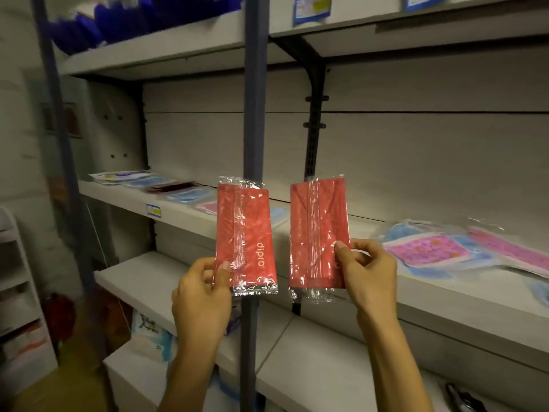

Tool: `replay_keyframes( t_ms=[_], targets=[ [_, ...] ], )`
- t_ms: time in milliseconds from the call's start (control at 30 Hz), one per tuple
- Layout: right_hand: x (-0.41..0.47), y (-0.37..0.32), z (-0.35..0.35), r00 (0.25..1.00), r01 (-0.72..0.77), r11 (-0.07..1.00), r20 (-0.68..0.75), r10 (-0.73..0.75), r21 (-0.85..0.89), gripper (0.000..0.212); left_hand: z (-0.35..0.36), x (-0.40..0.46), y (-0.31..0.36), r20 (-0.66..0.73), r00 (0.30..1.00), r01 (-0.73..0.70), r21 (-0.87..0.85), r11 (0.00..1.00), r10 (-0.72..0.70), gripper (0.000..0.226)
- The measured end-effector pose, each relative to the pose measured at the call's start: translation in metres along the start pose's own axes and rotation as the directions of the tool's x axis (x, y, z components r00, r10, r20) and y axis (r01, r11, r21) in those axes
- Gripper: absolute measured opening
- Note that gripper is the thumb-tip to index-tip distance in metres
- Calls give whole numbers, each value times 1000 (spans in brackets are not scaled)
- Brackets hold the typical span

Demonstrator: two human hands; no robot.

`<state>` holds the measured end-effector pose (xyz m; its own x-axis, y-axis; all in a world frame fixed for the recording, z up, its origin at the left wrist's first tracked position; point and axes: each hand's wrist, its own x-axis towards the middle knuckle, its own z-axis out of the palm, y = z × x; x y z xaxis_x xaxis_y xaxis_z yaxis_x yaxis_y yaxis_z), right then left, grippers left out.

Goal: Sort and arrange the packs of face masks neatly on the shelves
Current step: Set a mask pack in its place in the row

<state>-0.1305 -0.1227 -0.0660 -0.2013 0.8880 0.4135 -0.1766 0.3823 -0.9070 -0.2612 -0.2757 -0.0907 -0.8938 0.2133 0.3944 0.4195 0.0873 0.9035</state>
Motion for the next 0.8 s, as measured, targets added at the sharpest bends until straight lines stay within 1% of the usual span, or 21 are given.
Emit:
replay_keyframes(
  t_ms=[100, 233, 400, 600, 800],
  targets=[
    [-12, 0, 39, 1000, 0, 1000, -8, 0, 1, 7, -30, 31, -20, -14, 1000, 19, 3, 1000, -19, 13],
    [-29, 4, 94, 999, 22, 999, -46, -23, -28, 7, -69, 65, -44, -39, 999, 25, 20, 999, -24, 8],
    [-42, 10, 157, 999, 32, 998, 9, -31, -58, 7, -105, 102, -72, -33, 999, 30, 70, 997, -28, 9],
    [-37, 25, 217, 999, 30, 998, 40, -27, -64, 8, -119, 142, -105, -59, 998, 22, 68, 997, -18, 6],
    [-9, 43, 277, 998, 30, 999, 51, -28, -33, 10, -117, 199, -132, -68, 998, 13, 70, 997, -8, 10]
  ],
)
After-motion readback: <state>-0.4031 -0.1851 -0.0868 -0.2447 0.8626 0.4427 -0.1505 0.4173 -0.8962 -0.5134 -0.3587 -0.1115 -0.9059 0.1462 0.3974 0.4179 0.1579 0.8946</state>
